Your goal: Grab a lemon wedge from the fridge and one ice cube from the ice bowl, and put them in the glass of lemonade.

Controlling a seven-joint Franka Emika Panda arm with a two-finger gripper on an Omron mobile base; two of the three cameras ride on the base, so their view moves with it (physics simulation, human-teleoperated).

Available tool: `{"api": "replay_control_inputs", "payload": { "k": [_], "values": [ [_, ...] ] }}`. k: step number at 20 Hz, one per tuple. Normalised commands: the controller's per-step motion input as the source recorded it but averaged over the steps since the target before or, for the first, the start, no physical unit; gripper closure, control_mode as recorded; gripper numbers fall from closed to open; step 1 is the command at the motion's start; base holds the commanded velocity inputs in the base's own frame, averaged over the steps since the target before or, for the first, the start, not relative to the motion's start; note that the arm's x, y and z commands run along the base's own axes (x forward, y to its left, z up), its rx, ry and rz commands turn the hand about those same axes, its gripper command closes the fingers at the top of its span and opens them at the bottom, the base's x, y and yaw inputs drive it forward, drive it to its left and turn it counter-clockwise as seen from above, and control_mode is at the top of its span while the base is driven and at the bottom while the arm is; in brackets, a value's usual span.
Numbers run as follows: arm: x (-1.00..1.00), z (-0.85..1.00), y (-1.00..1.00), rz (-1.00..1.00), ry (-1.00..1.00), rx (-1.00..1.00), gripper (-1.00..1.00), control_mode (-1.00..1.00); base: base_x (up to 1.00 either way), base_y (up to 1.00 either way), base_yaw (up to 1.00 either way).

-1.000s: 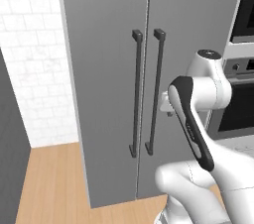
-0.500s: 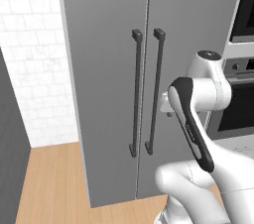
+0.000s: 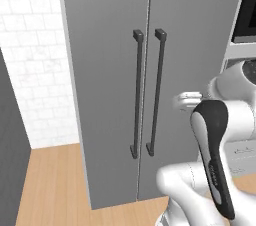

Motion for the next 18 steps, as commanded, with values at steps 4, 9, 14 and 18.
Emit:
{"api": "replay_control_inputs", "payload": {
  "k": [4,9,14,18],
  "values": [
    [0.39,0.34,0.00,0.00,-0.20,0.00,-1.00,-1.00,0.00,0.00,0.00],
    [0.98,0.57,0.00,0.00,0.00,-0.09,-1.00,-1.00,0.00,0.00,0.00],
    [0.60,0.25,-0.04,0.00,0.03,-0.14,-1.00,-1.00,0.00,0.00,0.00],
    [0.46,-0.22,-0.24,0.00,0.00,-0.02,-1.00,-1.00,0.00,0.00,0.00]
  ]
}}
